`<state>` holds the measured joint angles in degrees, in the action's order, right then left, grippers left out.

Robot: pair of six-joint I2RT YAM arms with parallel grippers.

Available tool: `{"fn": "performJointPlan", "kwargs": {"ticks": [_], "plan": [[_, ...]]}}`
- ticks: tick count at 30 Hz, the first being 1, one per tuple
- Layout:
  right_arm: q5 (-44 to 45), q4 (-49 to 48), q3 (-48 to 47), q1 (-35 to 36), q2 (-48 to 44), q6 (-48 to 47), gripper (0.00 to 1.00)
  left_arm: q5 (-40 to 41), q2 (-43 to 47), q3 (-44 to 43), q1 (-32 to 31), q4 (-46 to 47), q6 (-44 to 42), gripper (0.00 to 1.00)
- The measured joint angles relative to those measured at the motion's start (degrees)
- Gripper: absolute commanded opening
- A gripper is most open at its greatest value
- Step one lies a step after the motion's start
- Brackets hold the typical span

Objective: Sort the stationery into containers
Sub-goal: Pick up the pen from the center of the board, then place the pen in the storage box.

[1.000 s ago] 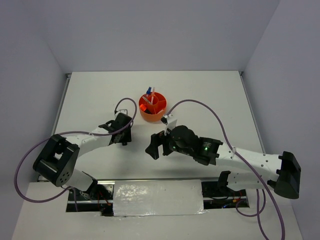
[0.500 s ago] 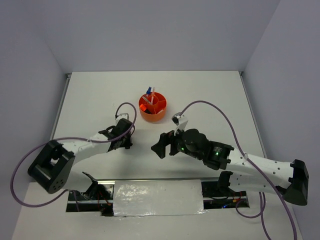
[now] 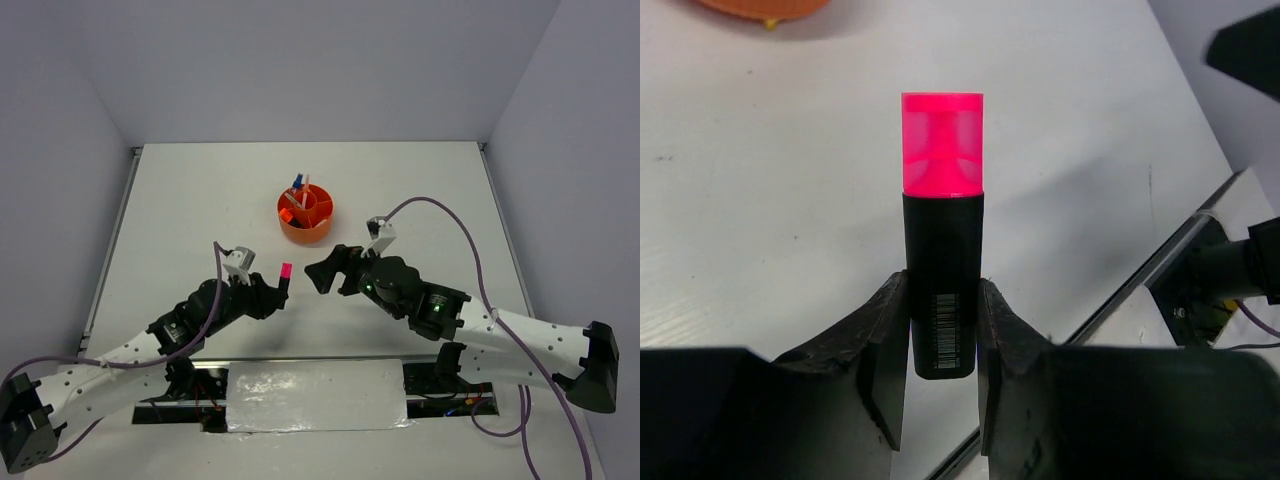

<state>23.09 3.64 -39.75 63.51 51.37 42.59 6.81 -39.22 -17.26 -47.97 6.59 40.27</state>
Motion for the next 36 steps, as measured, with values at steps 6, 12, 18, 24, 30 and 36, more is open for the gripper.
{"fn": "performJointPlan", "kwargs": {"ticks": [6,12,18,24,30,36], "plan": [[-1.62,-4.31,-1.53,0.00,9.09,1.33,0.85,-4.81,4.50,3.54,-0.55,5.86,-1.53,0.00],[-3.45,-7.41,-1.55,0.33,15.52,2.69,0.69,-8.90,6.88,5.81,-0.83,11.85,-2.75,0.00],[-6.60,-11.47,-1.55,0.72,19.02,2.47,0.47,-10.71,4.61,6.01,-1.77,15.19,-3.04,0.00],[-8.87,-14.05,-1.51,0.68,19.67,0.37,0.00,-9.90,3.76,5.99,-2.27,15.34,-4.24,0.59],[-9.18,-15.04,-2.60,0.22,19.12,-10.25,0.00,-6.82,3.23,-1.73,-2.49,-0.50,-3.85,0.99],[-7.82,-20.46,-9.07,-4.96,22.16,-30.27,0.00,-2.45,0.76,-21.64,-2.58,-25.57,-2.32,0.99]]}}
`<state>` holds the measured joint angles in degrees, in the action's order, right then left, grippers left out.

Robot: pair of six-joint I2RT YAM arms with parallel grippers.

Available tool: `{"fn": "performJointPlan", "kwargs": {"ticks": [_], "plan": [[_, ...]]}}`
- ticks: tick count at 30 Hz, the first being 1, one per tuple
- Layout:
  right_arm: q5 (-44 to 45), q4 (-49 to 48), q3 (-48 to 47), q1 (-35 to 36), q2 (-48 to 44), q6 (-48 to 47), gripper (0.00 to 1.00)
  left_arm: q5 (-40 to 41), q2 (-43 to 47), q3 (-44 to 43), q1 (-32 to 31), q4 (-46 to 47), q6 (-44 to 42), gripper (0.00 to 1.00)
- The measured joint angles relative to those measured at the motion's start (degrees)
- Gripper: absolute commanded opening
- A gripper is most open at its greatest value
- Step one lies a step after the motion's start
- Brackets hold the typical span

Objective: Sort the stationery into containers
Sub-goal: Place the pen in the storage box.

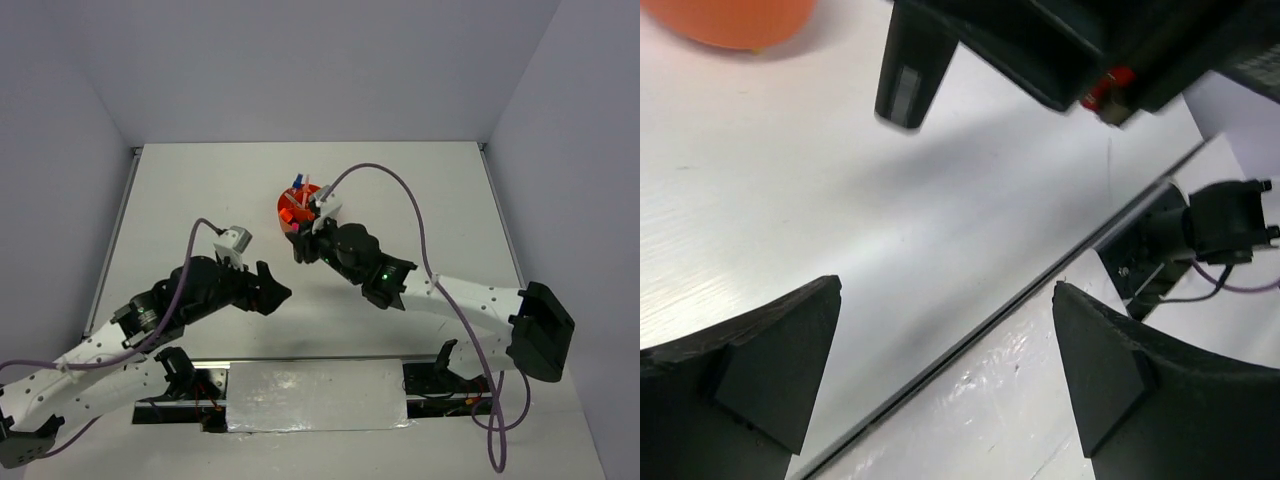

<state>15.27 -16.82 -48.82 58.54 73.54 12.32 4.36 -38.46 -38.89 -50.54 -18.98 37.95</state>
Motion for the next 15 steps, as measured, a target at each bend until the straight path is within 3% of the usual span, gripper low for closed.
{"fn": "performJointPlan", "kwargs": {"ticks": [7,15], "plan": [[-7.56,-7.56,-7.80,-7.37,12.92,-18.23,0.00,7.87,4.55,-12.72,-0.02,-20.68,-1.97,0.99],[-10.75,-3.15,-22.08,-9.68,28.70,-34.62,0.00,2.97,16.63,-11.06,-0.02,-22.36,-8.07,0.99]]}}
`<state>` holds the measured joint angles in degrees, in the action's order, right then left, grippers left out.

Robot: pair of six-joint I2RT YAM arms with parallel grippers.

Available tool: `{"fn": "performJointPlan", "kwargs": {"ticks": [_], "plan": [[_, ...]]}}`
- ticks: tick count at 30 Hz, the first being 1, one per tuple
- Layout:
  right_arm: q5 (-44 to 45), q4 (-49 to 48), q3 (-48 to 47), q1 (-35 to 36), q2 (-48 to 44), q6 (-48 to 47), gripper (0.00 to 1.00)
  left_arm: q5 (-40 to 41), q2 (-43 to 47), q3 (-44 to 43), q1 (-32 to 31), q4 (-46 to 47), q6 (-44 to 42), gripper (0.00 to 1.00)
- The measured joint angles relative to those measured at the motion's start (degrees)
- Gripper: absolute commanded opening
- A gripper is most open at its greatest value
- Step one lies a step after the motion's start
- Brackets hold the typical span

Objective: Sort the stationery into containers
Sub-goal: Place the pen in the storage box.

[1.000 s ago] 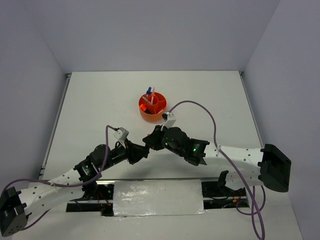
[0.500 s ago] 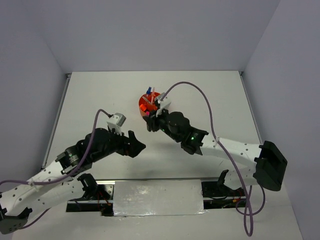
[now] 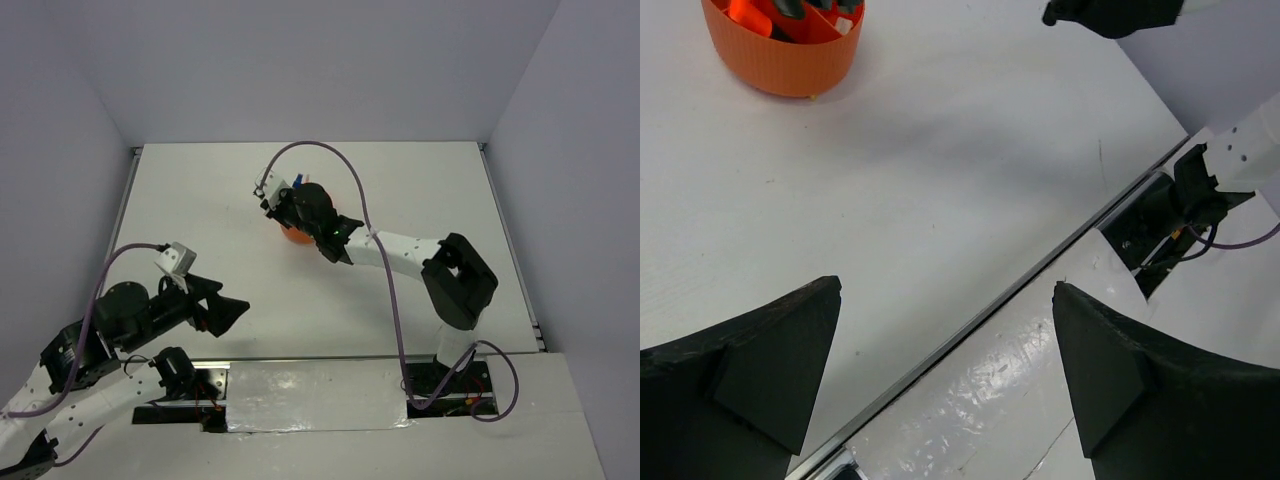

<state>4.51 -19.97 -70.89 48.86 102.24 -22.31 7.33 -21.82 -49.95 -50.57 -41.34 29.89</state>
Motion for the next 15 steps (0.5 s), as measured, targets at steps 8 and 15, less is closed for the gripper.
{"fn": "performJointPlan", "kwargs": {"ticks": [8,15], "plan": [[-2.27,3.39,-4.74,-0.90,5.49,-6.60,0.00,-3.74,2.86,1.57,0.00,1.66,-1.57,0.99],[-2.38,6.19,-5.16,-1.51,7.96,-8.96,0.14,-7.08,2.80,1.64,0.00,2.84,-2.99,0.99]]}}
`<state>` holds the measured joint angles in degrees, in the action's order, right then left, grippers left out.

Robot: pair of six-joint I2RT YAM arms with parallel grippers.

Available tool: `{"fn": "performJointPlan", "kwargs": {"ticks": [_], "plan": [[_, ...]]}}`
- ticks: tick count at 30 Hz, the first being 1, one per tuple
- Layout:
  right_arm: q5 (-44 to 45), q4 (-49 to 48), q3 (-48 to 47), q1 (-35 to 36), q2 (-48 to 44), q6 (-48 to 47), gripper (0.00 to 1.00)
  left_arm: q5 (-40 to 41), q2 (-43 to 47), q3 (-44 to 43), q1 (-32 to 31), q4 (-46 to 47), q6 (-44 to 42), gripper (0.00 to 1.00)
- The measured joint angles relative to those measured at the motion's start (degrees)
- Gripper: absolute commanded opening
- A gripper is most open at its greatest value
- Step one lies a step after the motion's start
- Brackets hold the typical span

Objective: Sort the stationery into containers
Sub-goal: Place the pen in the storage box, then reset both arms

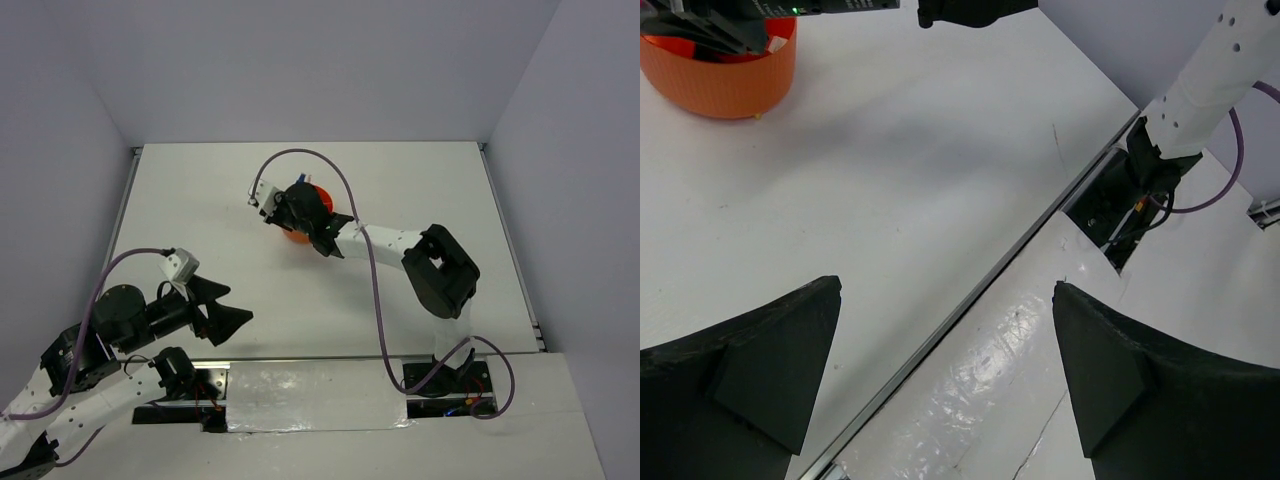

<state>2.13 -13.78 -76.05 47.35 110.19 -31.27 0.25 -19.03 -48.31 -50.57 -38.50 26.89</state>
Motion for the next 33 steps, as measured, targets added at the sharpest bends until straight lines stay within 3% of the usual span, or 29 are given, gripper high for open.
{"fn": "performJointPlan", "kwargs": {"ticks": [1,4,10,11,13,18,23,28,33], "plan": [[0.00,0.04,0.00,-0.15,0.00,-0.07,0.41,-0.26,0.00,0.00,0.02,0.04,-0.04,0.99],[-0.02,-0.37,0.31,-0.55,-0.02,0.20,0.67,-1.11,0.07,0.11,0.02,0.37,-0.20,0.99],[-1.01,0.07,2.73,-0.92,-1.27,0.98,0.78,-2.14,0.42,0.70,0.02,0.85,-1.14,0.99],[-1.40,0.13,3.02,-0.92,-1.81,1.36,0.89,-2.16,0.52,0.72,0.00,0.85,-1.18,0.99],[-2.16,0.39,3.48,-0.92,-3.32,2.14,1.00,-2.12,0.76,0.74,0.02,0.96,-1.20,0.99],[-4.07,0.61,6.14,-0.85,-10.91,6.34,1.00,1.18,1.18,0.74,0.17,0.90,-0.57,0.99],[-2.73,2.82,12.09,-0.31,-27.96,15.96,1.00,18.32,-1.36,-0.28,0.96,-2.14,4.26,0.99],[5.05,10.29,15.61,0.07,-47.63,29.40,1.00,35.54,-13.25,-4.66,4.20,-7.39,10.86,0.99],[15.61,25.86,22.25,0.11,-65.07,40.85,1.00,39.71,-18.82,-5.73,12.74,-7.37,10.95,0.99]]}}
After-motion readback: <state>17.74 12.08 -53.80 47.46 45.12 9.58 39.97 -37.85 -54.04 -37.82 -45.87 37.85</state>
